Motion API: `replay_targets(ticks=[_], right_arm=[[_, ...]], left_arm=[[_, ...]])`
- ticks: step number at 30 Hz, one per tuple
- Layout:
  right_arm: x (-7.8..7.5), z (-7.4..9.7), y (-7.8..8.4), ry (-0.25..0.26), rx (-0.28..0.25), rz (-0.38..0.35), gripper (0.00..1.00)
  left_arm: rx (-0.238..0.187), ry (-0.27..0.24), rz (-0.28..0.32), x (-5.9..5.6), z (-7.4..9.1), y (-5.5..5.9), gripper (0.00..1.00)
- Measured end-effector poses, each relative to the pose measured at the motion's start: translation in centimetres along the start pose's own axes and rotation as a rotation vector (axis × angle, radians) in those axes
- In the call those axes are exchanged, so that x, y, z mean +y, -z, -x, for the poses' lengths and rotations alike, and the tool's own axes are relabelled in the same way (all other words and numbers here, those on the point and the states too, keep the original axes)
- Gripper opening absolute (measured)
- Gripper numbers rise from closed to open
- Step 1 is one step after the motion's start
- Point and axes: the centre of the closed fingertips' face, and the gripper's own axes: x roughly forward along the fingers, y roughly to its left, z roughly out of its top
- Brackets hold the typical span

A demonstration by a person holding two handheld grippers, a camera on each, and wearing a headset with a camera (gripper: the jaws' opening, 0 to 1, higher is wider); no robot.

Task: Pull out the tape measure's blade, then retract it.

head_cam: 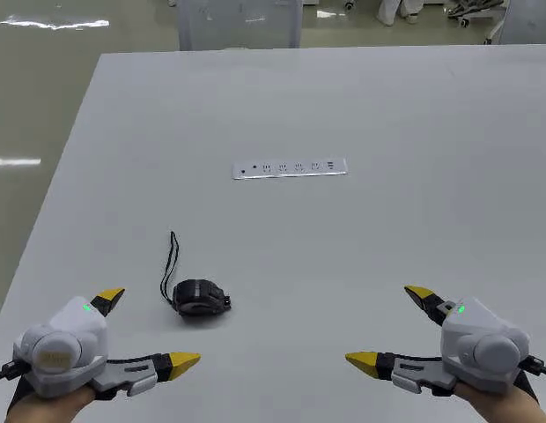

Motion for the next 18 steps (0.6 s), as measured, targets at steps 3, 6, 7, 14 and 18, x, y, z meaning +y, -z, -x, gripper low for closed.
replay_targets(ticks=[3, 6, 7, 14, 18], right_arm=[[0.04, -0.08, -0.03, -0.004, 0.001, 0.002, 0.92], [0.06, -0.15, -0.08, -0.010, 0.002, 0.004, 0.91], [0.06, -0.19, -0.11, -0.013, 0.002, 0.007, 0.91], [0.22, -0.41, -0.47, -0.038, -0.010, 0.049, 0.85], [0.25, -0.63, -0.61, -0.049, -0.006, 0.066, 0.83]], left_arm=[[0.008, 0.004, -0.006, 0.01, -0.12, 0.05, 0.98], [0.013, 0.011, -0.018, 0.06, -0.20, 0.07, 0.98], [0.017, 0.014, -0.022, 0.10, -0.24, 0.11, 0.98], [0.032, 0.032, -0.054, 0.25, -0.41, 0.08, 0.95], [0.043, 0.047, -0.077, 0.34, -0.60, 0.15, 0.92]])
